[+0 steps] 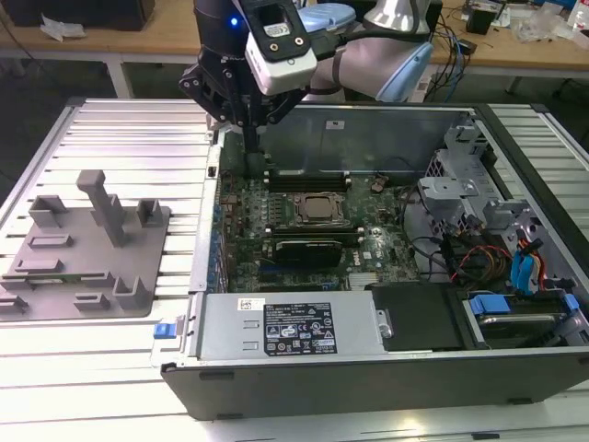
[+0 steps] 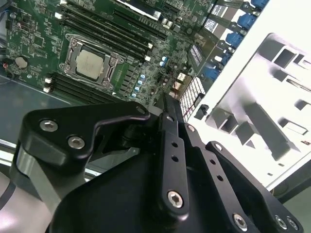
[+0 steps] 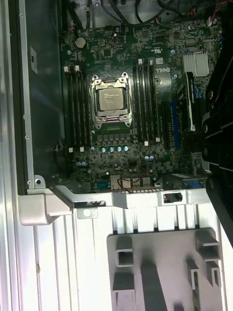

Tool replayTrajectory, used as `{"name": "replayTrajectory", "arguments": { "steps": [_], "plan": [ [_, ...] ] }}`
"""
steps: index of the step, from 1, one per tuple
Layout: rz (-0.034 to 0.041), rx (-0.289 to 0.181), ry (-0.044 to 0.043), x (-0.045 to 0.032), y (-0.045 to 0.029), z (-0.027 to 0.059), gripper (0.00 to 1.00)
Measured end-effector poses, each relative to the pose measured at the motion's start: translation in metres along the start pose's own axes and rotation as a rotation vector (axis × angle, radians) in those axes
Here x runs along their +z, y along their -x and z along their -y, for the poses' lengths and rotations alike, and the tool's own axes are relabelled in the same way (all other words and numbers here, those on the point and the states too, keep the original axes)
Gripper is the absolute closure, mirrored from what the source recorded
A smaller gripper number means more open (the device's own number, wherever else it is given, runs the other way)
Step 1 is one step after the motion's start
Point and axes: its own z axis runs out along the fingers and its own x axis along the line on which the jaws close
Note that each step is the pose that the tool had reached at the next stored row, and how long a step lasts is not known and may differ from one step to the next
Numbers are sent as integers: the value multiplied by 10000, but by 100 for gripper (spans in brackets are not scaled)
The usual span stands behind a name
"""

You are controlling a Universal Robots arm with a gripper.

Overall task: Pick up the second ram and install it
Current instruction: 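Reach for the second ram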

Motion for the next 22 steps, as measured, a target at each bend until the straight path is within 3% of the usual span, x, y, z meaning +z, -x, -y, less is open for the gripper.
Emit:
{"name": "replayTrajectory", "arguments": {
  "steps": [10,22],
  "plan": [
    [0,-2,0,-2,-154,12,92],
    [0,-2,1,-6,-289,22,92]
  ]
}}
